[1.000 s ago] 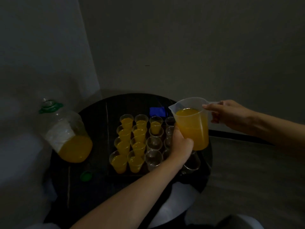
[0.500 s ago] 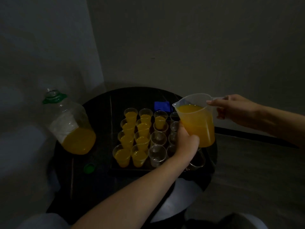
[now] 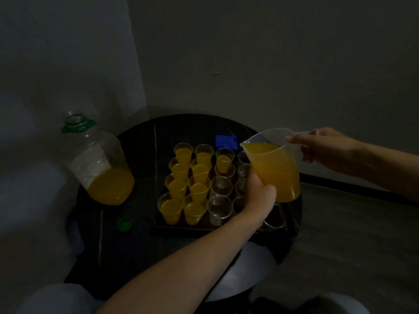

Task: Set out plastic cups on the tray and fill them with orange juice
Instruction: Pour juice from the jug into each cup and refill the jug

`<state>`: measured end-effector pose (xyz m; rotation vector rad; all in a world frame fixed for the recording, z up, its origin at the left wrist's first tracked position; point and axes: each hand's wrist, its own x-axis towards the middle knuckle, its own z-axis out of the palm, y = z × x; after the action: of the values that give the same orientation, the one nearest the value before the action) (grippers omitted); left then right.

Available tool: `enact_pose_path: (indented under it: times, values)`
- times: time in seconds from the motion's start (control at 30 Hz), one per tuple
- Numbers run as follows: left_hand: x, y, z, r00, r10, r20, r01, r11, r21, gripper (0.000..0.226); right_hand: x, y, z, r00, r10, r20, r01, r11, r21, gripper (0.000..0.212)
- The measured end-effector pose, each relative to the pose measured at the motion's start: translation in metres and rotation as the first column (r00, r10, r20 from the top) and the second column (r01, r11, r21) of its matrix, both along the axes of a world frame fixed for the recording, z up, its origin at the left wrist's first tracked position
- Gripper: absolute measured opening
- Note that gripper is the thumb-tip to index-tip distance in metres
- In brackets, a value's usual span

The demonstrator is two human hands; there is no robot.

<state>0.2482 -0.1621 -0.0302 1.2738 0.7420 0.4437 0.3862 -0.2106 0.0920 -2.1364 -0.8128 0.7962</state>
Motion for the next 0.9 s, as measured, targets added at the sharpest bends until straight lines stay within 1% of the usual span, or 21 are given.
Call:
enact_pose_path:
  times: [0.17, 0.3, 0.47, 0.6, 0.7, 0.8, 0.9]
  values:
    - [0.001, 0.001, -0.006, 1.000, 0.003, -0.011, -0.004, 0.999, -0.035, 0.077, -0.007, 0.006, 0.004, 1.000, 0.018, 0.016, -0.018, 1.000, -0.015, 0.026]
    - [0.004, 0.003, -0.015, 1.000, 0.019, -0.007, -0.019, 0.999, -0.040, 0.082, -0.009, 0.010, 0.004, 1.000, 0.020, -0.001, -0.020, 0.999, -0.045, 0.028]
    - [0.004, 0.005, -0.015, 0.999, 0.032, 0.007, -0.032, 0.999, -0.023, 0.068, -0.010, 0.013, 0.002, 0.999, 0.040, -0.013, -0.040, 0.998, -0.048, 0.028]
    - [0.003, 0.005, -0.014, 0.999, 0.033, -0.005, -0.033, 0.999, -0.041, 0.060, -0.008, 0.017, 0.000, 0.999, 0.034, -0.009, -0.034, 0.998, -0.061, 0.032]
    - [0.002, 0.005, -0.015, 0.999, 0.042, -0.029, -0.044, 0.998, -0.038, 0.071, -0.007, 0.019, -0.001, 0.999, 0.032, -0.003, -0.032, 0.997, -0.070, 0.033]
    - [0.002, 0.005, -0.015, 0.999, 0.038, -0.019, -0.039, 0.998, -0.052, 0.079, -0.006, 0.020, -0.001, 0.999, 0.033, -0.016, -0.035, 0.997, -0.072, 0.033]
    - [0.003, 0.004, -0.017, 0.999, 0.042, -0.014, -0.043, 0.997, -0.071, 0.079, -0.005, 0.021, -0.002, 0.999, 0.034, -0.012, -0.035, 0.995, -0.092, 0.036]
